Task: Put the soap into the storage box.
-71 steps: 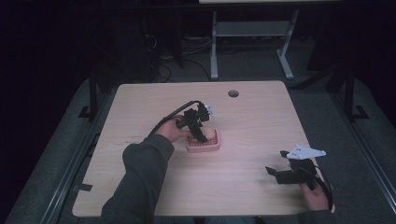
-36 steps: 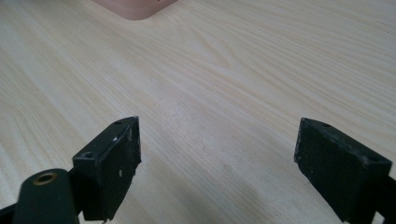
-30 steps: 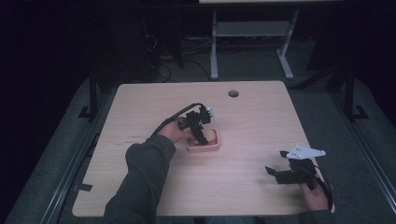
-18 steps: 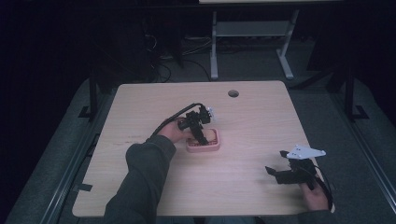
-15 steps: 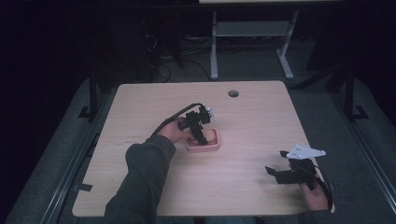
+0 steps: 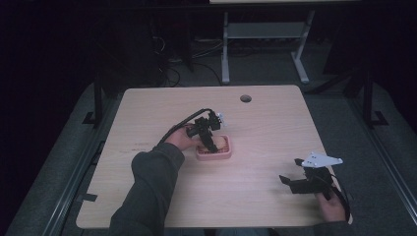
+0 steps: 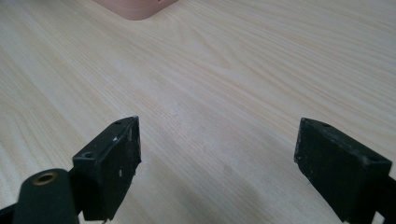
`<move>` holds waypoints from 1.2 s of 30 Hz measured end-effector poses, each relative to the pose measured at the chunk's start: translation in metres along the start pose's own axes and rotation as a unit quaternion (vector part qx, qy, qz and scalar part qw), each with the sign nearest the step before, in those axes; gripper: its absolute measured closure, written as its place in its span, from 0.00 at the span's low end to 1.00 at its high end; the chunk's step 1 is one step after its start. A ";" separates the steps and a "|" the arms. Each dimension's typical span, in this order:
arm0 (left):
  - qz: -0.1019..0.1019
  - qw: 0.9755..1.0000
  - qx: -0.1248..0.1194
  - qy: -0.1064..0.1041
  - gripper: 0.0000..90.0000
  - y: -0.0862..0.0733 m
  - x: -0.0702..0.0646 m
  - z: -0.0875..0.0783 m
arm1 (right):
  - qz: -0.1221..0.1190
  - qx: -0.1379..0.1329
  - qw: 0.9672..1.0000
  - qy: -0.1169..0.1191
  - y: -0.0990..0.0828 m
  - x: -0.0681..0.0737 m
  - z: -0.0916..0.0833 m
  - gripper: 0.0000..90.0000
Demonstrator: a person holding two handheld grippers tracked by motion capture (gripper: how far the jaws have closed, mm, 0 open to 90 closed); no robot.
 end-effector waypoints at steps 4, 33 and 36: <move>-0.001 1.000 -0.006 0.003 0.28 -0.002 -0.001 -0.004 | 0.000 0.001 1.000 0.001 0.000 0.000 0.000 0.16; -0.024 0.998 -0.055 0.021 0.27 -0.047 -0.026 -0.028 | 0.006 0.005 1.000 -0.009 0.000 -0.003 0.002 0.16; -0.024 0.998 -0.053 0.027 0.27 -0.051 -0.029 -0.029 | 0.005 0.005 1.000 -0.008 0.001 -0.002 0.003 0.16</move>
Point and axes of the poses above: each handheld gripper's, and its own axes: z roughly forward along the jaws, y roughly out of its top, x roughly to its left, the point moved 4 cm from there along z, roughly forward along the jaws, and after that the axes turned 6 degrees about x, right-handed, at the moved point
